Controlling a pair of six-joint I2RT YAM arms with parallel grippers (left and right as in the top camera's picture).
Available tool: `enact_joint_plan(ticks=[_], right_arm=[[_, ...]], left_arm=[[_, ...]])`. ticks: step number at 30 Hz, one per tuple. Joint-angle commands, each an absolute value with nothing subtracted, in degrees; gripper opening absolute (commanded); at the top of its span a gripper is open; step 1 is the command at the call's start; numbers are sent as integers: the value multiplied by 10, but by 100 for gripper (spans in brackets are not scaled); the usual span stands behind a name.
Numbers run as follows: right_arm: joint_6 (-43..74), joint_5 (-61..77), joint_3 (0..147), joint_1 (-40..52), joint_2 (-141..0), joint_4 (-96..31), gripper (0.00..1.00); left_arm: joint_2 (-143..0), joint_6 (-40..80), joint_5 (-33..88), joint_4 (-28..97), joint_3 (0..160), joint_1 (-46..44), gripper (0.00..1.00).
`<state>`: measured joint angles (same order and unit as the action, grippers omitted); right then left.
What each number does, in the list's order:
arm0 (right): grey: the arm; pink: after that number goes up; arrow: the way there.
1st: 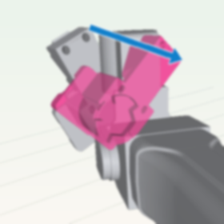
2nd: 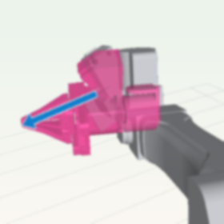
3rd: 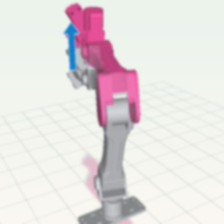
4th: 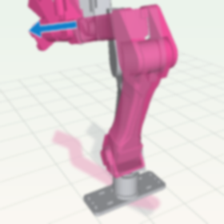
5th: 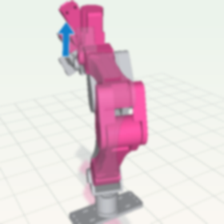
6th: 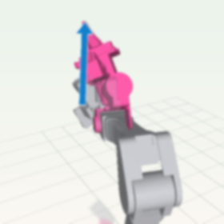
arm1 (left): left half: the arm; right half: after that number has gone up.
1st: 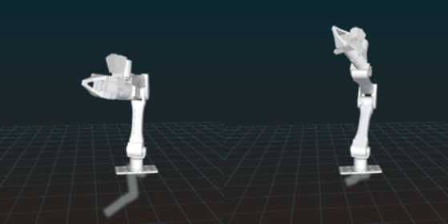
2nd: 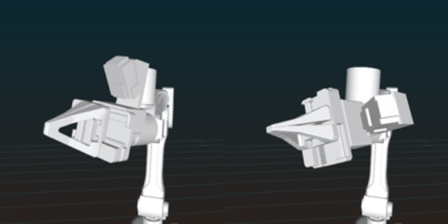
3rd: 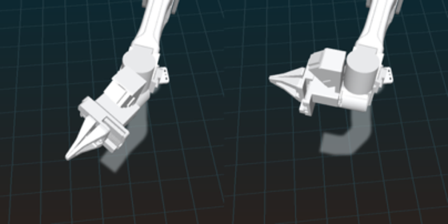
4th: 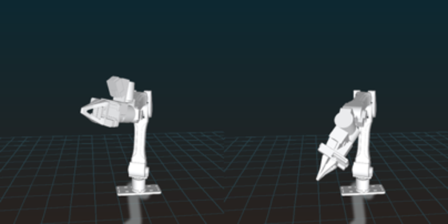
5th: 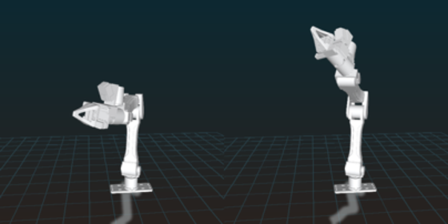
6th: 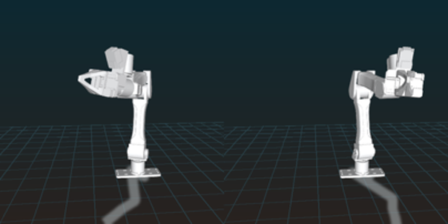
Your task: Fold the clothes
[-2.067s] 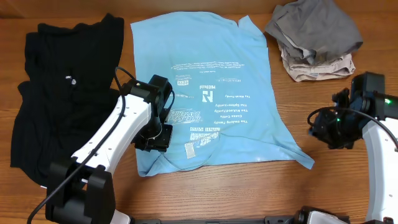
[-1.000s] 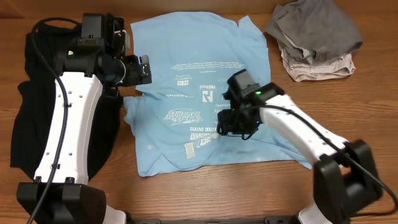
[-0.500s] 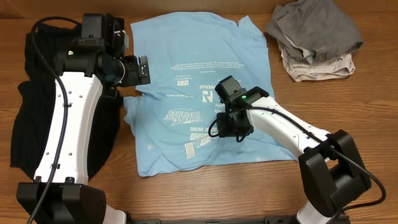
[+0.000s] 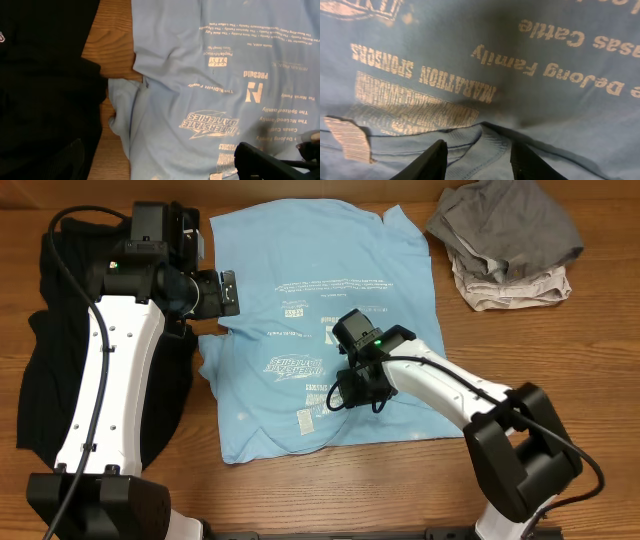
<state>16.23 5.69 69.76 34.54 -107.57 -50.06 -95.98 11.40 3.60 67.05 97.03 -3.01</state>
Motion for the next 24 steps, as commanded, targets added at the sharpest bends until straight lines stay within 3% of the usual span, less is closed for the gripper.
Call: enact_joint_plan(ticks=[1,14,17,24], right_arm=[[128,56,696,345,-1076,-491,45],[72,56,680,343,-1076,-470,38],[72,56,678,343,-1076,-470,24],[72,56,674,343,-1076,-481,22]], left_arm=[[-948,98,27,671,984,-30,98],[-948,98,8,673,984,-30,98],[-948,98,6,672,984,-30,98],[-948,98,-6,672,984,-30,98]])
